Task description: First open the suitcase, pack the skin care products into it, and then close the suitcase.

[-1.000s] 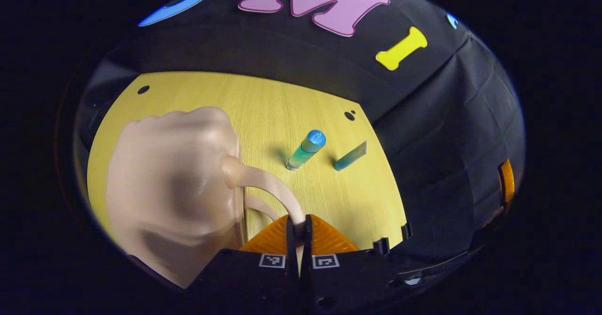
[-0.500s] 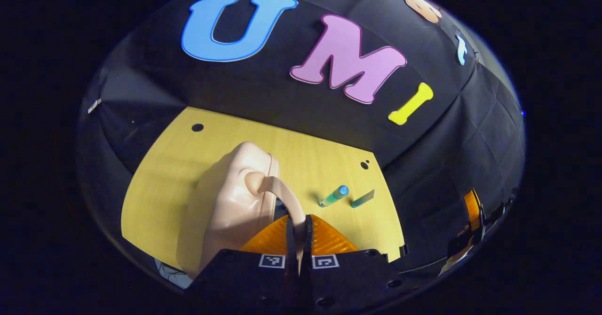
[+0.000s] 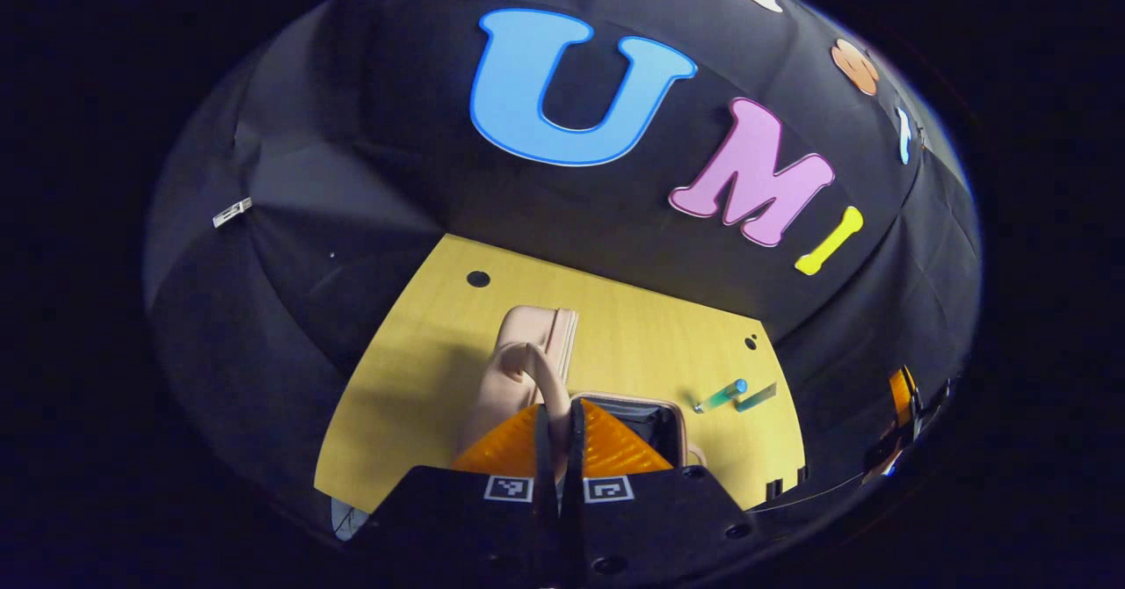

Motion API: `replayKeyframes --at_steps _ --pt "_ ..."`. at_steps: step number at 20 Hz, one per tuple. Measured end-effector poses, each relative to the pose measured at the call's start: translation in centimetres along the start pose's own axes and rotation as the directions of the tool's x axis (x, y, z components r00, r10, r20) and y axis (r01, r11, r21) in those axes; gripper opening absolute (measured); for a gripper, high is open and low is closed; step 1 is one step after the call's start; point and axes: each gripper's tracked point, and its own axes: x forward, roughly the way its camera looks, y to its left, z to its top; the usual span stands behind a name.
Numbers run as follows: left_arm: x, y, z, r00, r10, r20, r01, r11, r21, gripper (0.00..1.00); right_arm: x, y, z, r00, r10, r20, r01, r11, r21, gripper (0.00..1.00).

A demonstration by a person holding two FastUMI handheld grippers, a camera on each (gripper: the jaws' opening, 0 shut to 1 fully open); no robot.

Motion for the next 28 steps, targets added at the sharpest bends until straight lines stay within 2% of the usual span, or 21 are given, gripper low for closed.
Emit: replayKeyframes --at_steps 4,5,6,8,11,13,15,17,18,19,20,21,22,23,24,25,28 --pt "2.8 9.6 -1.3 0.997 0.065 -0.037 -0.065 0.998 -0.001 0.06 1.2 4.1 -0.7 0.999 -0.018 -0.039 0.019 1.0 0.012 0.96" --pt "4.1 13.1 -2.1 0.993 0.099 -0.057 -0.099 0.995 -0.01 0.06 1.5 5.2 -1.0 0.998 -0.023 -0.049 0.025 0.999 0.025 0.96" --pt "5.7 16.4 -3.3 0.99 0.118 -0.08 -0.122 0.992 -0.039 0.06 1.7 6.3 -1.0 0.999 -0.018 -0.047 0.02 0.999 0.045 0.96" --pt "8.2 20.9 -6.5 0.983 0.112 -0.142 -0.133 0.981 -0.143 0.06 2.1 7.7 -1.7 0.997 -0.034 -0.076 0.039 0.998 0.057 0.96" --pt "11.5 24.2 -10.1 0.979 0.1 -0.18 -0.133 0.973 -0.186 0.06 2.4 8.5 -1.9 0.992 -0.075 -0.105 0.081 0.995 0.055 0.96" --pt "12.6 25.3 -11.9 0.973 0.113 -0.203 -0.151 0.971 -0.183 0.06 2.5 9.0 -1.8 0.991 -0.085 -0.107 0.091 0.995 0.046 0.96" --pt "13.3 26.5 -12.7 0.967 0.157 -0.201 -0.19 0.97 -0.155 0.08 2.5 9.4 -1.8 0.99 -0.091 -0.107 0.095 0.995 0.031 0.96" --pt "13.2 27.2 -12.2 0.968 0.193 -0.158 -0.216 0.967 -0.139 0.17 2.5 9.9 -1.7 0.991 -0.088 -0.1 0.09 0.996 0.015 0.96" --pt "12.2 27.3 -11.0 0.968 0.219 -0.125 -0.235 0.963 -0.132 0.26 2.5 10.0 -1.8 0.992 -0.085 -0.09 0.085 0.996 0.002 0.96" --pt "11.0 27.2 -9.8 0.966 0.246 -0.078 -0.255 0.959 -0.126 0.46 2.6 9.7 -2.0 0.992 -0.09 -0.086 0.089 0.996 -0.012 0.96" --pt "9.8 26.5 -8.6 0.967 0.252 -0.018 -0.253 0.961 -0.113 0.6 2.7 9.4 -2.4 0.991 -0.096 -0.089 0.094 0.995 -0.019 0.96" --pt "8.3 25.5 -7.0 0.967 0.25 0.042 -0.245 0.965 -0.098 0.54 2.6 9.2 -2.7 0.991 -0.1 -0.092 0.099 0.995 -0.022 0.96" --pt "6.6 24.2 -5.4 0.963 0.246 0.106 -0.238 0.968 -0.081 0.65 2.5 8.9 -2.8 0.99 -0.106 -0.09 0.104 0.994 -0.025 0.96" --pt "4.9 22.5 -3.9 0.957 0.236 0.167 -0.23 0.972 -0.054 0.7 2.4 8.8 -2.8 0.99 -0.111 -0.085 0.109 0.994 -0.028 0.96" --pt "2.4 19.7 -2.1 0.937 0.245 0.25 -0.248 0.969 -0.017 0.74 2.1 8.5 -2.6 0.99 -0.12 -0.078 0.118 0.992 -0.036 0.96" --pt "-0.5 15.1 0.0 0.923 0.2 0.329 -0.213 0.977 0.004 0.74 1.8 8.2 -2.4 0.99 -0.126 -0.063 0.123 0.991 -0.052 0.96" --pt "-4.2 7.0 3.1 0.88 0.109 0.462 -0.158 0.985 0.068 0.74 1.6 7.8 -2.5 0.99 -0.123 -0.068 0.12 0.991 -0.053 0.96"
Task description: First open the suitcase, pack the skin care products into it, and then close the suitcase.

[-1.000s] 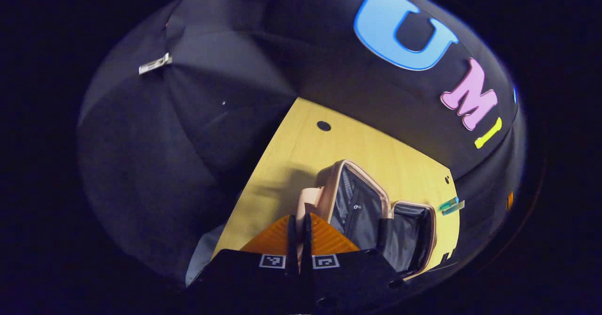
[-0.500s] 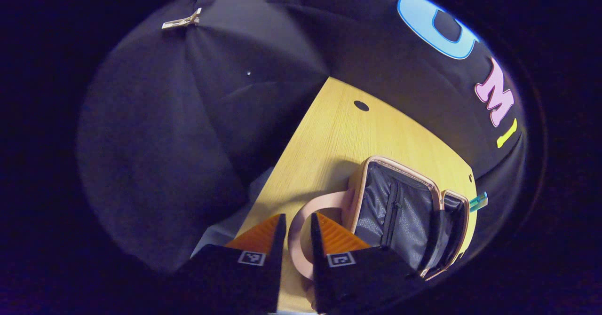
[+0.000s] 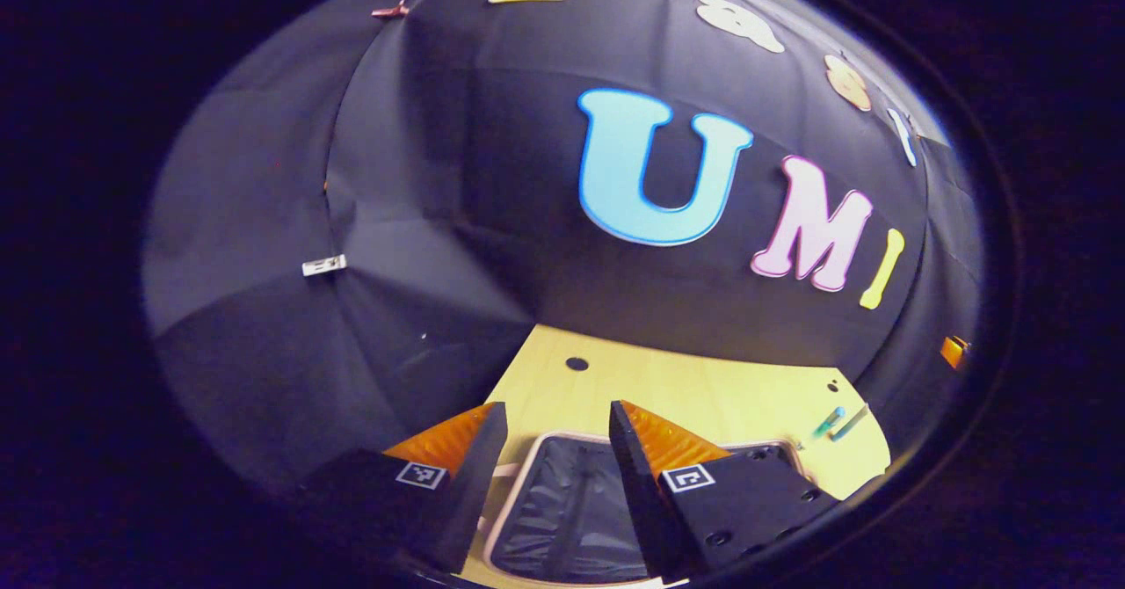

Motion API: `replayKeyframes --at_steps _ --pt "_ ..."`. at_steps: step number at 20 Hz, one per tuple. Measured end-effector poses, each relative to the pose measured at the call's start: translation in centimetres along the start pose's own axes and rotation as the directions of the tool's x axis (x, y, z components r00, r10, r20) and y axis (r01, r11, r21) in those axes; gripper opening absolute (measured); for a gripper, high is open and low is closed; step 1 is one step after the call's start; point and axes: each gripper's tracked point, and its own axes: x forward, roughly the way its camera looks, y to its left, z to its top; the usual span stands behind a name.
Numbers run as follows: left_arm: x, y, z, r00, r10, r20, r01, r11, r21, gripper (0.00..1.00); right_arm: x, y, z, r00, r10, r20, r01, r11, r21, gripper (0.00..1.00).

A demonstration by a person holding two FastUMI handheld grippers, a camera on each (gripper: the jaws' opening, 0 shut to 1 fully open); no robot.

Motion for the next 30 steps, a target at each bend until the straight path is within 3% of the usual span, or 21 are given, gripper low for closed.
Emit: replayKeyframes --at_steps 2,5,7,9,11,12,14,16,17,18,20,24,28,30 --pt "-2.8 -5.7 2.8 0.994 -0.054 0.092 0.051 0.998 0.038 0.78 -0.2 -0.5 0.3 1.0 0.002 0.016 -0.002 1.0 -0.004 0.96" --pt "-5.0 -10.8 4.4 0.984 -0.082 0.157 0.073 0.996 0.059 0.82 -0.3 -1.1 -0.8 1.0 0.024 0.003 -0.024 1.0 -0.014 0.96" --pt "-6.2 -14.6 4.9 0.985 -0.052 0.166 0.059 0.998 -0.036 0.79 0.0 -1.9 -1.2 0.999 0.039 -0.003 -0.039 0.999 -0.006 0.96" --pt "-7.4 -19.5 5.2 0.977 -0.083 0.197 0.103 0.99 -0.098 0.76 0.4 -2.6 -1.7 0.998 0.067 -0.018 -0.067 0.998 0.009 0.96" --pt "-7.9 -25.5 6.2 0.941 -0.191 0.277 0.218 0.974 -0.067 0.75 0.9 -4.0 -1.6 0.997 0.075 -0.012 -0.075 0.997 0.01 0.96" --pt "-8.5 -27.5 6.9 0.927 -0.197 0.319 0.223 0.974 -0.047 0.75 1.2 -4.7 -1.9 0.997 0.078 -0.014 -0.078 0.997 0.011 0.96" --pt "-9.6 -29.7 9.3 0.868 -0.176 0.465 0.203 0.979 -0.008 0.75 1.9 -6.2 -2.1 0.996 0.088 -0.017 -0.088 0.996 0.009 0.96" --pt "-9.2 -34.7 9.4 0.82 -0.242 0.518 0.254 0.966 0.049 0.75 2.9 -7.7 -2.6 0.995 0.095 -0.017 -0.095 0.995 -0.003 0.96" --pt "-8.9 -37.2 8.0 0.83 -0.272 0.487 0.271 0.96 0.075 0.75 3.4 -8.2 -3.1 0.994 0.103 -0.031 -0.103 0.995 0.002 0.96" --pt "-7.8 -39.3 5.5 0.854 -0.286 0.435 0.273 0.957 0.092 0.86 3.9 -8.6 -3.6 0.993 0.11 -0.035 -0.11 0.994 0.008 0.94" --pt "-5.5 -41.8 2.3 0.864 -0.301 0.404 0.273 0.954 0.127 0.96 5.4 -9.2 -4.9 0.99 0.131 -0.045 -0.131 0.991 0.016 0.97" --pt "1.6 -46.8 -8.1 0.923 -0.307 0.234 0.245 0.934 0.259 0.95 8.1 -9.6 -8.2 0.981 0.179 -0.079 -0.178 0.984 0.025 0.97" --pt "6.7 -49.6 -15.9 0.944 -0.305 0.13 0.248 0.91 0.334 0.95 10.9 -10.5 -11.8 0.974 0.205 -0.101 -0.208 0.978 -0.019 0.97" --pt "9.1 -49.9 -20.0 0.962 -0.27 0.034 0.24 0.901 0.361 0.96 12.3 -10.4 -14.3 0.964 0.226 -0.14 -0.228 0.974 -0.001 0.96"
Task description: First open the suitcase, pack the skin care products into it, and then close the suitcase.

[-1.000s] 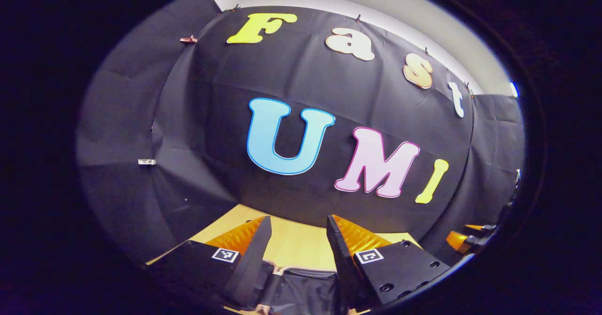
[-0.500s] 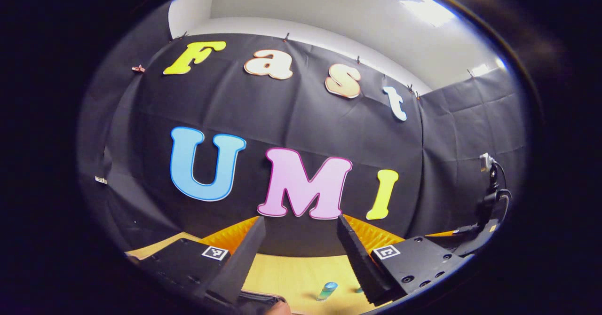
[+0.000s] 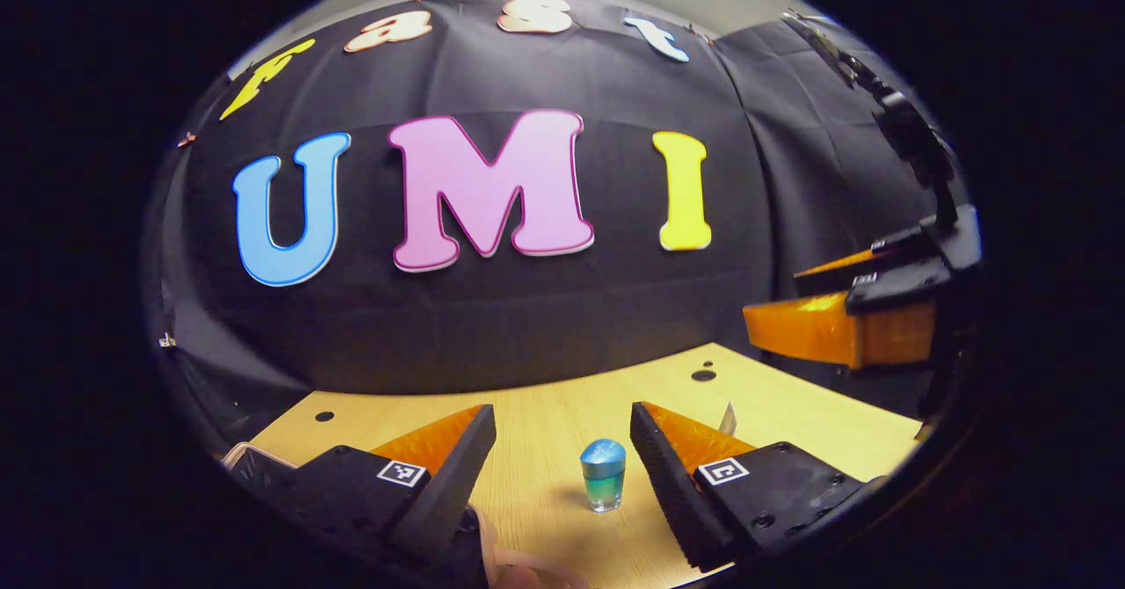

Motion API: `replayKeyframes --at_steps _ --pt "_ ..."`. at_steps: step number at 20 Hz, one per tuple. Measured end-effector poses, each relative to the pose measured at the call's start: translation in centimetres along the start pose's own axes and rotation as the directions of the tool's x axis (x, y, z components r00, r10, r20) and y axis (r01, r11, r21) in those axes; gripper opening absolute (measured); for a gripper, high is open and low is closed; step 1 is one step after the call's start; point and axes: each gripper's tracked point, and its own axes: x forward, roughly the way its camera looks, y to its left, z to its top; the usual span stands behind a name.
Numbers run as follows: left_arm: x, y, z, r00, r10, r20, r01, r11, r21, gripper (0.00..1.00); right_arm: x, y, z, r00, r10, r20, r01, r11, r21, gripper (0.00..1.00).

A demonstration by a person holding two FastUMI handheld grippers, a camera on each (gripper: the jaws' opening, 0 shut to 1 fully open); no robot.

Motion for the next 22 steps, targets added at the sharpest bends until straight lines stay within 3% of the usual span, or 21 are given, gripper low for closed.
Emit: replayKeyframes --at_steps 12,16,17,19,22 --pt "10.4 -3.9 -11.7 0.971 -0.014 -0.237 0.014 1.0 -0.003 0.97 5.2 -1.8 -8.6 0.988 0.029 -0.151 -0.023 0.999 0.042 0.97" --pt "12.6 -5.8 -12.9 0.963 -0.05 -0.264 0.052 0.999 0.0 0.97 7.4 -2.1 -13.1 0.97 0.033 -0.241 -0.015 0.997 0.074 0.95" --pt "13.3 -5.4 -13.6 0.961 -0.027 -0.277 0.031 0.999 0.012 0.95 7.9 -2.1 -14.3 0.963 0.032 -0.268 -0.009 0.996 0.084 0.95" --pt "13.1 -5.5 -13.5 0.954 -0.027 -0.3 0.032 0.999 0.013 0.53 9.0 -1.8 -16.1 0.952 0.046 -0.302 -0.017 0.995 0.098 0.96" --pt "14.0 -6.3 -13.6 0.951 -0.036 -0.307 0.046 0.999 0.023 0.52 10.2 -1.2 -18.8 0.932 0.067 -0.357 -0.036 0.995 0.092 0.96"
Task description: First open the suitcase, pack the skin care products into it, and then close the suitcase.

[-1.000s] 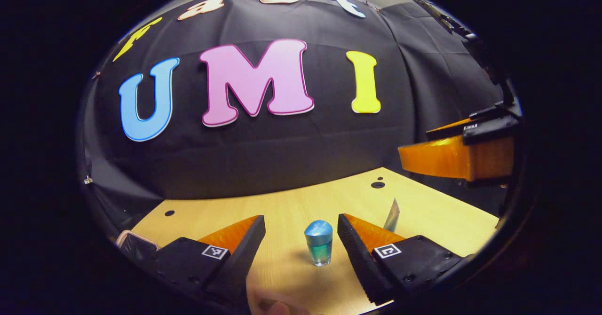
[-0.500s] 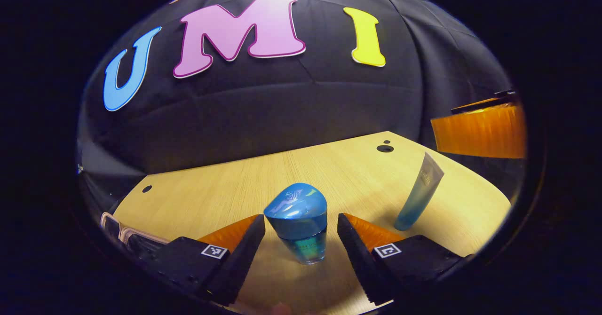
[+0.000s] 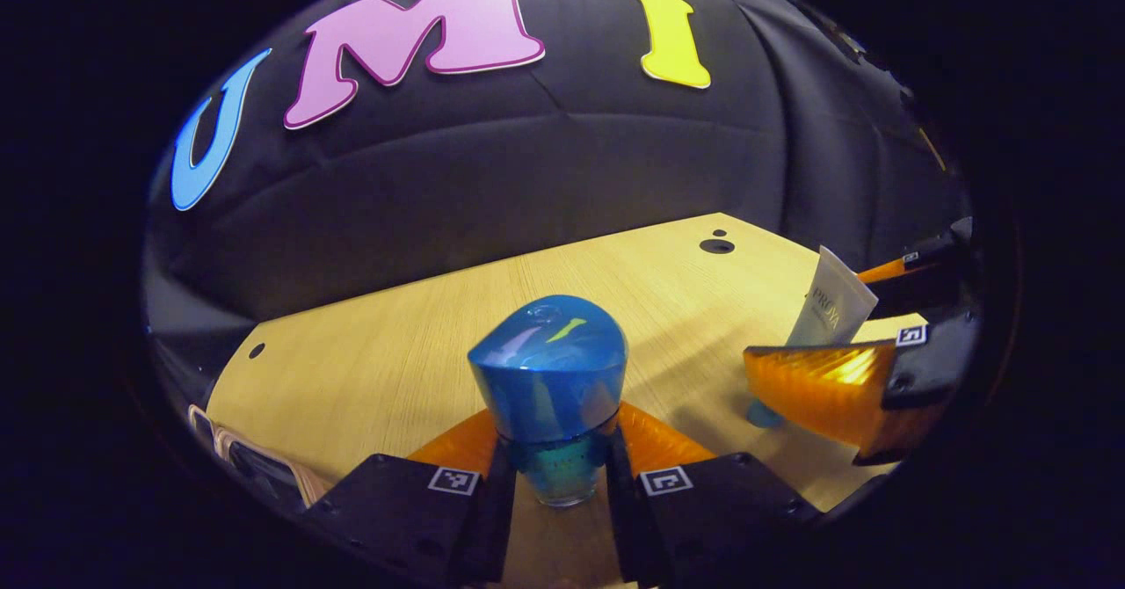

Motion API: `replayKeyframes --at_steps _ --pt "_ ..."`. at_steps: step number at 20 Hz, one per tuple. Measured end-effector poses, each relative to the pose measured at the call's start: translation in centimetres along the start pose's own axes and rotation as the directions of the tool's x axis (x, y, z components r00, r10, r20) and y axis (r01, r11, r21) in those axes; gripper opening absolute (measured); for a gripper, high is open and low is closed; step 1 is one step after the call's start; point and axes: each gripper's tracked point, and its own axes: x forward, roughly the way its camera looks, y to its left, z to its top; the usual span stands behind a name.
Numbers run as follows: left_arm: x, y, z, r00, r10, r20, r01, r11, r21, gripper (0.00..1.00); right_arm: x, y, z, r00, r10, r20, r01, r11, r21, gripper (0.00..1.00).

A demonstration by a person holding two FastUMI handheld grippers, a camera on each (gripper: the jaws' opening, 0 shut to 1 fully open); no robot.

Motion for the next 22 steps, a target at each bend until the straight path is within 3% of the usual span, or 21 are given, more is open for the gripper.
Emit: replayKeyframes --at_steps 3,4,6,7,8,9,12,13,14,17,19,22 --pt "0.3 -0.2 0.1 1.0 -0.018 -0.011 0.018 1.0 -0.005 0.52 1.4 0.7 -1.8 0.998 0.017 -0.054 -0.017 1.0 0.004 0.96" --pt "0.4 -0.2 0.1 0.999 -0.026 -0.02 0.026 1.0 -0.01 0.52 1.6 0.4 -2.7 0.996 0.0 -0.087 -0.001 1.0 -0.002 0.84" --pt "-0.2 -0.8 0.0 0.994 -0.079 -0.074 0.077 0.997 -0.033 0.5 1.7 1.3 -2.2 0.996 0.03 -0.083 -0.026 0.998 0.056 0.39" --pt "-1.7 -0.8 0.2 0.986 -0.112 -0.126 0.104 0.992 -0.064 0.5 0.8 1.8 -2.0 0.995 0.042 -0.089 -0.037 0.997 0.061 0.39" --pt "-2.8 -0.6 1.1 0.983 -0.135 -0.125 0.125 0.988 -0.088 0.47 -0.1 2.0 -1.3 0.996 0.045 -0.075 -0.042 0.998 0.044 0.33" --pt "-4.2 0.0 2.4 0.982 -0.152 -0.112 0.14 0.985 -0.102 0.47 -1.0 2.4 -0.4 0.997 0.053 -0.053 -0.051 0.998 0.028 0.39" --pt "-11.3 4.9 4.6 0.971 -0.193 -0.143 0.174 0.975 -0.135 0.48 -6.4 4.5 2.6 0.996 0.084 0.028 -0.084 0.996 0.001 0.39" --pt "-13.3 6.8 4.2 0.966 -0.193 -0.174 0.171 0.976 -0.133 0.47 -8.2 5.4 3.7 0.994 0.094 0.058 -0.094 0.996 -0.004 0.33" --pt "-15.2 8.7 3.5 0.959 -0.184 -0.216 0.16 0.979 -0.126 0.47 -9.7 6.3 4.4 0.992 0.103 0.077 -0.102 0.995 -0.011 0.39" --pt "-20.0 14.5 0.4 0.924 -0.152 -0.35 0.121 0.987 -0.109 0.48 -13.3 9.1 6.0 0.983 0.128 0.129 -0.127 0.992 -0.022 0.39" --pt "-22.2 17.4 -2.4 0.887 -0.139 -0.441 0.096 0.988 -0.118 0.48 -15.6 11.3 6.4 0.977 0.15 0.151 -0.15 0.989 -0.015 0.39" --pt "-23.7 20.0 -8.8 0.779 -0.119 -0.616 0.035 0.989 -0.147 0.48 -18.7 14.5 6.5 0.969 0.177 0.173 -0.176 0.984 -0.021 0.39"
